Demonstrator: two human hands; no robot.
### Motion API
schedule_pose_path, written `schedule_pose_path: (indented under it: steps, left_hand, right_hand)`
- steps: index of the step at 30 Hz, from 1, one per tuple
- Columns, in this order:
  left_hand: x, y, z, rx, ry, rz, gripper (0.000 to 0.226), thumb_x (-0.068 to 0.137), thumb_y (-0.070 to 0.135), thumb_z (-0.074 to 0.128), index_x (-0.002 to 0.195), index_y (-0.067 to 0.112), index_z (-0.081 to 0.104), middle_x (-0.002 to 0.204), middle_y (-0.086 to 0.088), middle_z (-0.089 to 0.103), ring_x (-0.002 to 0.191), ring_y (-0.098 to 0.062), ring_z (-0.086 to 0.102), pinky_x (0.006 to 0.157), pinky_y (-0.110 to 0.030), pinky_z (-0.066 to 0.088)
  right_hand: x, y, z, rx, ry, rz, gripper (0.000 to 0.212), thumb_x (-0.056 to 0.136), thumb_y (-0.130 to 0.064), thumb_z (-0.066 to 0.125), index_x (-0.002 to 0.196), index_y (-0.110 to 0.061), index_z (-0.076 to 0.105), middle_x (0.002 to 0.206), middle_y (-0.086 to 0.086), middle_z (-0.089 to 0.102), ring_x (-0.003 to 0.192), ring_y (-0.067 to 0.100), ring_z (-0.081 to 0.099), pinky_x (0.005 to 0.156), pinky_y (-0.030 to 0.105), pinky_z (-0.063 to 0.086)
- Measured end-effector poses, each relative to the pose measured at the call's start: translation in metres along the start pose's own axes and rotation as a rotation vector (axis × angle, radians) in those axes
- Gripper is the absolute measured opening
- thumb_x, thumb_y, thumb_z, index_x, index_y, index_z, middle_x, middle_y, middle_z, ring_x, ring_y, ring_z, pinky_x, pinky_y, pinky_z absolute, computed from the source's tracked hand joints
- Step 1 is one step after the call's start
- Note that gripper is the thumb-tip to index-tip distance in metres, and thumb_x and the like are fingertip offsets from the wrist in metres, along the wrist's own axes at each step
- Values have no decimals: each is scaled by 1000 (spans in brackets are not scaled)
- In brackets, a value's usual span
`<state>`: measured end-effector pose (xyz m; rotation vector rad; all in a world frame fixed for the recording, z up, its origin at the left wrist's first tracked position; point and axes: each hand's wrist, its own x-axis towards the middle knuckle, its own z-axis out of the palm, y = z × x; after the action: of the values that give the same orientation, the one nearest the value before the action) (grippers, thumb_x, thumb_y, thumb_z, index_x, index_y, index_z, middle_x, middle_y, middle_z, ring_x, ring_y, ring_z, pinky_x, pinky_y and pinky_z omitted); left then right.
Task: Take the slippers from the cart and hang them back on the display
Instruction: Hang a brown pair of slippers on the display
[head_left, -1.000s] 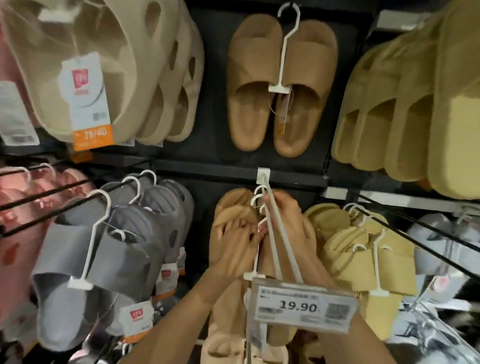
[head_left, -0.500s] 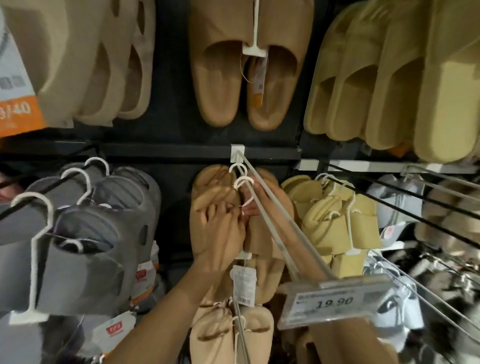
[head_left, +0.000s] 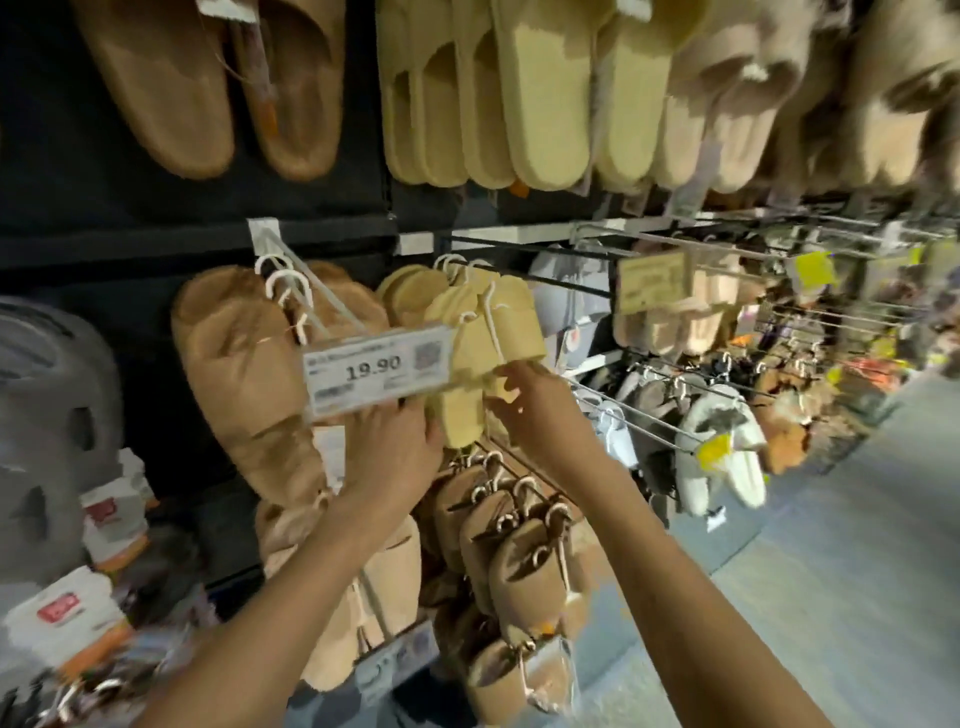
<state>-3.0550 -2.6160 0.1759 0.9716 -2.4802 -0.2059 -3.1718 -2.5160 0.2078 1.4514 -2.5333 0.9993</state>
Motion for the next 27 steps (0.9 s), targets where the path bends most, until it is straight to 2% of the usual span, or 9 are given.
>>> schedule_pose_path:
  steps: [2, 5, 7, 10, 13, 17, 23, 27]
  left_hand:
    - [-20, 37, 8, -24, -62, 66, 35, 92, 26, 49, 124, 15, 56, 131, -9, 49, 121, -31, 43, 99, -39, 36]
    - [-50, 101, 32, -118, -147, 188, 26, 90, 28, 51, 109, 15, 63, 117, -8, 57, 112, -29, 50, 90, -38, 42]
    - [-72, 155, 44, -185, -209, 342, 25, 89, 29, 53, 103, 13, 65, 110, -8, 60, 109, -30, 53, 88, -38, 43]
    - [-116, 238, 59, -297, -311, 514, 26, 88, 25, 55, 108, 12, 65, 114, -11, 61, 110, -32, 53, 92, -38, 44]
    - [-153, 311, 71, -362, -423, 644, 34, 87, 33, 51, 113, 15, 66, 114, -11, 63, 109, -31, 55, 91, -37, 45]
    - [-194, 395, 83, -375, -547, 795, 33, 91, 28, 53, 121, 17, 61, 124, -10, 60, 116, -29, 53, 94, -35, 43]
    - [-241, 499, 109, -421, -658, 984, 32, 91, 29, 52, 119, 17, 61, 125, -9, 58, 114, -30, 54, 93, -41, 46]
    - [-253, 561, 137, -409, -699, 1091, 32, 90, 29, 51, 117, 17, 62, 122, -9, 60, 113, -30, 54, 93, -40, 46]
  right_hand:
    - [-49, 40, -31, -86, -18, 131, 37, 86, -21, 61, 119, -6, 56, 117, 17, 58, 102, 35, 59, 84, 38, 48]
    - [-129, 88, -85, -218, 29, 290, 32, 87, -18, 58, 118, -7, 56, 113, 17, 56, 104, 35, 56, 81, 36, 42]
    - [-182, 120, -120, -280, 61, 421, 35, 89, -20, 56, 122, -9, 54, 117, 16, 55, 107, 35, 55, 83, 37, 43]
    - [-273, 155, -172, -374, 146, 602, 39, 90, -26, 57, 126, -12, 51, 123, 13, 54, 112, 32, 53, 91, 37, 42]
    - [-363, 179, -216, -466, 266, 781, 40, 90, -27, 58, 125, -11, 51, 121, 12, 54, 115, 31, 50, 94, 37, 42]
    - [-460, 189, -256, -544, 391, 1000, 35, 87, -23, 61, 118, -7, 57, 113, 15, 57, 108, 34, 52, 85, 36, 41]
    - [-536, 203, -291, -633, 518, 1220, 28, 86, -18, 62, 112, -9, 60, 110, 13, 59, 101, 33, 53, 73, 37, 40]
    - [-549, 242, -318, -658, 574, 1292, 30, 87, -22, 62, 115, -13, 59, 110, 11, 59, 102, 31, 54, 76, 36, 43]
